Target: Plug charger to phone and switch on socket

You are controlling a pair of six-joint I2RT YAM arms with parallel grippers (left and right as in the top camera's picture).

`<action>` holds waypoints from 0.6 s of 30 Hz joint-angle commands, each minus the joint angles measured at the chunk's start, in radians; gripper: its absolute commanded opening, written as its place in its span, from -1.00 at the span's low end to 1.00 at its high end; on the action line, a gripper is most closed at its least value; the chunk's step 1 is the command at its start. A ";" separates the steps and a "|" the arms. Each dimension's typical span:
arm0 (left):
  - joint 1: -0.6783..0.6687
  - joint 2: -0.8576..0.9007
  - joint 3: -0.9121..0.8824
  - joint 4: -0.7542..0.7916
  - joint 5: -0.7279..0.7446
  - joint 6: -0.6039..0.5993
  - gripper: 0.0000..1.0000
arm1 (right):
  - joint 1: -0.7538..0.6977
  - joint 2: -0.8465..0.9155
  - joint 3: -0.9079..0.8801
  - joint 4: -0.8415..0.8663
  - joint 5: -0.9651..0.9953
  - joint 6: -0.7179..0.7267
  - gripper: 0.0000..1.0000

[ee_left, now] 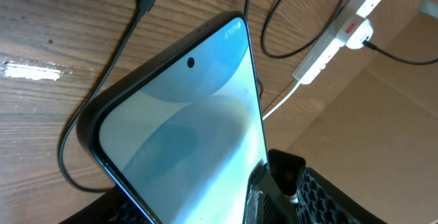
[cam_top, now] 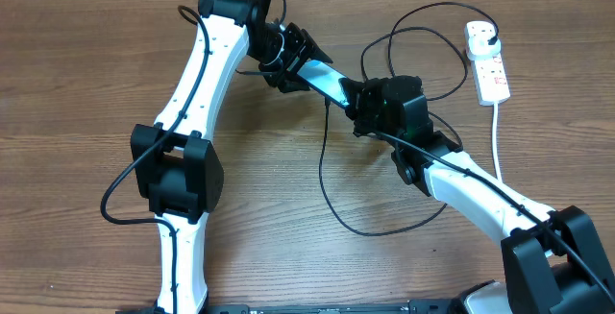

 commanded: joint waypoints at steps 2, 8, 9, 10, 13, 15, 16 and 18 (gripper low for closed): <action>-0.024 -0.006 0.014 0.022 0.009 -0.017 0.18 | 0.022 -0.008 0.027 0.035 -0.013 -0.002 -0.93; -0.024 -0.006 0.014 0.010 -0.050 -0.016 0.14 | 0.020 -0.008 0.027 0.136 -0.021 -0.002 -0.93; -0.024 -0.006 0.014 0.010 -0.050 -0.016 0.14 | 0.020 -0.008 0.027 0.154 -0.024 -0.002 -0.93; -0.024 -0.006 0.014 0.011 -0.049 -0.016 0.14 | 0.020 -0.008 0.027 0.172 -0.029 -0.002 -0.93; -0.024 -0.006 0.014 0.019 -0.049 -0.017 0.13 | 0.020 -0.008 0.027 0.204 -0.029 -0.001 -0.93; -0.025 -0.006 0.014 0.024 -0.049 -0.017 0.11 | 0.022 -0.008 0.027 0.204 -0.034 -0.001 -0.93; -0.025 -0.006 0.014 0.025 -0.049 -0.018 0.09 | 0.022 -0.008 0.027 0.201 -0.040 -0.001 -0.93; -0.025 -0.006 0.014 0.031 -0.049 -0.018 0.02 | 0.022 -0.008 0.027 0.191 -0.047 -0.001 -0.93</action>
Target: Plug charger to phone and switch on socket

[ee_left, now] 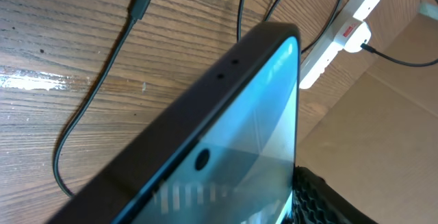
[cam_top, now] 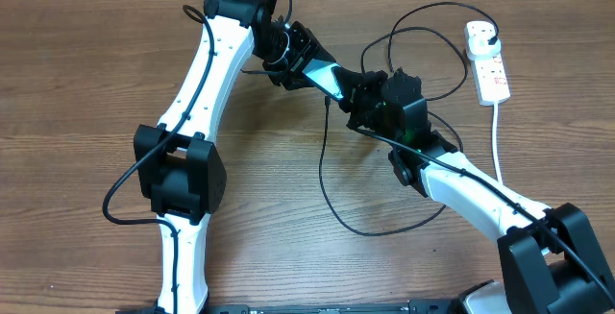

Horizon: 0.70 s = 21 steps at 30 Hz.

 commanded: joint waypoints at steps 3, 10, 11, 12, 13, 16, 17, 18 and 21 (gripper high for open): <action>-0.006 -0.006 0.012 0.014 -0.018 -0.007 -0.14 | 0.004 -0.018 0.027 0.016 -0.033 0.000 -0.93; -0.006 -0.006 0.012 0.021 -0.018 -0.074 -0.34 | 0.004 -0.018 0.027 -0.036 -0.033 0.000 -0.93; -0.006 -0.006 0.012 0.024 -0.018 -0.087 -0.37 | 0.004 -0.018 0.027 -0.041 -0.033 0.000 -0.93; -0.006 -0.006 0.012 0.025 -0.018 -0.097 -0.39 | 0.004 -0.018 0.027 -0.045 -0.033 0.000 -0.93; -0.006 -0.006 0.012 0.025 -0.019 -0.108 -0.41 | 0.004 -0.018 0.027 -0.047 -0.033 0.000 -0.93; -0.006 -0.006 0.012 0.029 -0.018 -0.137 -0.50 | 0.004 -0.018 0.027 -0.047 -0.033 0.000 -0.93; -0.006 -0.006 0.012 0.035 -0.018 -0.145 -0.54 | 0.004 -0.018 0.027 -0.047 -0.033 0.000 -0.93; -0.006 -0.006 0.012 0.041 -0.018 -0.152 -0.58 | 0.005 -0.018 0.027 -0.048 -0.033 0.000 -0.93; -0.006 -0.006 0.012 0.043 -0.012 -0.196 -0.65 | 0.005 -0.018 0.027 -0.064 -0.032 0.000 -0.93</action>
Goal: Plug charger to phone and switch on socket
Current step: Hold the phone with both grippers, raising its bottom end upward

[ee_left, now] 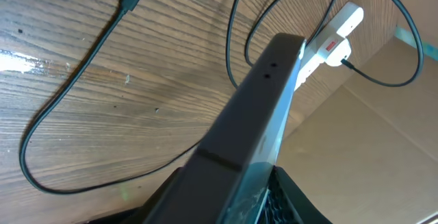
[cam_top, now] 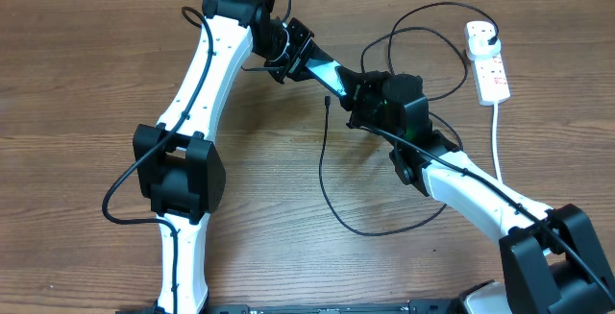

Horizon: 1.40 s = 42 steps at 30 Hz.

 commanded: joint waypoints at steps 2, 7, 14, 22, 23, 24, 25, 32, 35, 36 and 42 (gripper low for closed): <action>-0.010 -0.006 0.012 0.007 -0.033 -0.094 -0.67 | 0.013 -0.017 0.023 -0.038 -0.039 -0.127 -0.92; -0.011 -0.006 0.012 0.030 -0.034 -0.138 -0.65 | 0.013 -0.017 0.023 -0.043 -0.040 -0.127 -0.93; -0.025 -0.006 0.012 0.034 -0.115 -0.138 -0.66 | 0.013 -0.017 0.023 -0.018 -0.093 -0.131 -0.93; -0.024 -0.006 0.012 0.093 -0.114 -0.142 -0.68 | 0.013 -0.017 0.023 -0.017 -0.176 -0.132 -0.93; -0.024 -0.006 0.012 0.097 -0.115 -0.142 -0.67 | 0.013 -0.017 0.023 -0.016 -0.187 -0.132 -0.93; -0.024 -0.006 0.012 0.102 -0.115 -0.142 -0.67 | 0.013 -0.017 0.023 -0.013 -0.196 -0.132 -0.93; -0.024 -0.006 0.012 0.105 -0.114 -0.142 -0.67 | 0.013 -0.017 0.023 -0.006 -0.209 -0.132 -0.93; -0.034 -0.006 0.012 0.150 -0.114 -0.142 -0.52 | 0.013 -0.017 0.023 0.069 -0.273 -0.130 -0.93; -0.044 -0.006 0.012 0.174 -0.114 -0.142 -0.41 | 0.013 -0.017 0.024 0.074 -0.280 -0.126 -0.93; -0.048 -0.006 0.012 0.183 -0.114 -0.142 -0.39 | 0.013 -0.017 0.024 0.073 -0.280 -0.126 -0.93; -0.065 -0.006 0.012 0.208 -0.147 -0.142 -0.35 | 0.013 -0.017 0.024 0.074 -0.278 -0.112 -0.93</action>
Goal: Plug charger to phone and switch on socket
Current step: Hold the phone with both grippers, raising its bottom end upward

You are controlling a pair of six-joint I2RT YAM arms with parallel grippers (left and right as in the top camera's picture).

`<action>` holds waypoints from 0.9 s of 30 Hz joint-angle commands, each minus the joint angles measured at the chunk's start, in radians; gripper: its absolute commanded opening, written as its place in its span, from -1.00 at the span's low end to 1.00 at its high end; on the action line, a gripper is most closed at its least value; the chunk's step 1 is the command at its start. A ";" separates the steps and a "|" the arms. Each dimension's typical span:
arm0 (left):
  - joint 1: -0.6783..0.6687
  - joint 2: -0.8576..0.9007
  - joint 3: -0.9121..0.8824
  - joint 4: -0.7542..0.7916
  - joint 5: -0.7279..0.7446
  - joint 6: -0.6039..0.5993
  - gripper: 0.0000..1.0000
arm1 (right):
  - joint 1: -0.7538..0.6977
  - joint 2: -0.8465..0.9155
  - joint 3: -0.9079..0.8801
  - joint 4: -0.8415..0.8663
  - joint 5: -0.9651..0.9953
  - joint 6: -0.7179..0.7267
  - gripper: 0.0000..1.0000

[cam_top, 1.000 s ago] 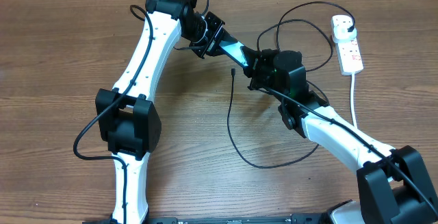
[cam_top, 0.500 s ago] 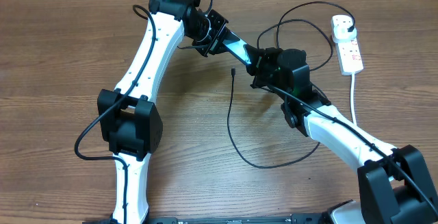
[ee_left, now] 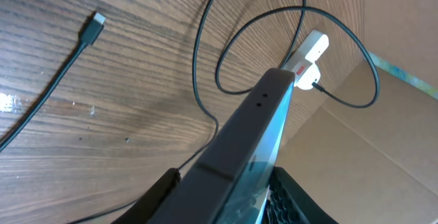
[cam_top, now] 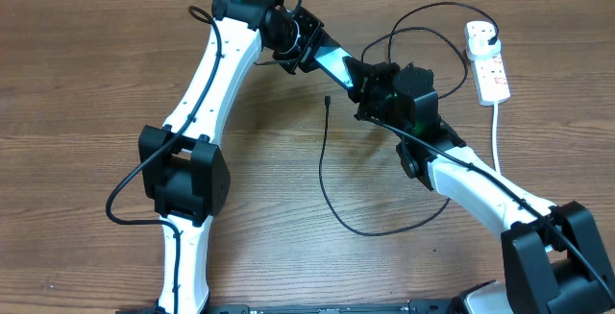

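Observation:
A dark phone (cam_top: 333,63) with a bluish screen is held off the table, my left gripper (cam_top: 307,45) shut on its upper end. In the left wrist view the phone (ee_left: 254,135) shows edge-on between the fingers (ee_left: 161,191). My right gripper (cam_top: 369,82) sits at the phone's lower end; whether it grips is hidden. The charger cable's free plug (cam_top: 327,100) lies loose on the wood, also visible as the plug (ee_left: 93,28). The white socket strip (cam_top: 487,60) lies at the far right with a black plug in it, and shows as the strip (ee_left: 305,51).
The black cable (cam_top: 332,194) loops across the middle of the wooden table (cam_top: 86,84) and arcs back behind the right arm toward the strip. A white lead (cam_top: 496,136) runs from the strip toward the front. Cardboard wall (ee_left: 383,155) borders the table's far side.
My left gripper and the phone have shifted toward the back right, and the right gripper has shifted right with the phone's lower end. The loose plug lies where it was.
At first the phone's screen faced the left wrist camera. Then it was tilted, then edge-on in the fingers. Now it is still edge-on, held farther back and right, the right gripper at its lower end throughout. The cable plug stayed on the table.

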 commanded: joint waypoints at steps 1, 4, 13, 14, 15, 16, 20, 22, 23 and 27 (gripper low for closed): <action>-0.031 -0.004 0.012 0.046 -0.077 -0.031 -0.36 | 0.057 -0.025 0.007 0.025 -0.243 -0.037 -0.93; -0.033 -0.004 0.012 0.045 -0.119 -0.032 -0.41 | 0.057 -0.025 0.007 0.026 -0.241 -0.026 -0.93; -0.034 -0.004 0.012 0.057 -0.134 -0.061 -0.57 | 0.057 -0.025 0.007 0.029 -0.249 0.026 -0.93; -0.034 -0.004 0.012 0.057 -0.134 -0.070 -0.58 | 0.057 -0.025 0.007 0.029 -0.249 0.026 -0.93; -0.034 -0.004 0.012 0.057 -0.134 -0.081 -0.60 | 0.057 -0.025 0.007 0.029 -0.251 0.030 -0.93; -0.034 -0.004 0.012 0.058 -0.134 -0.087 -0.61 | 0.057 -0.025 0.007 0.029 -0.254 0.053 -0.93; -0.034 -0.004 0.012 0.058 -0.135 -0.087 -0.62 | 0.057 -0.025 0.007 0.032 -0.256 0.155 -0.93; -0.034 -0.004 0.012 0.058 -0.136 -0.087 -0.62 | 0.057 -0.025 0.007 0.034 -0.252 0.211 -0.93; -0.034 -0.004 0.012 0.058 -0.136 -0.087 -0.62 | 0.057 -0.025 0.007 0.040 -0.251 0.239 -0.93; -0.034 -0.004 0.012 0.057 -0.136 -0.087 -0.60 | 0.057 -0.025 0.007 0.042 -0.249 0.321 -0.93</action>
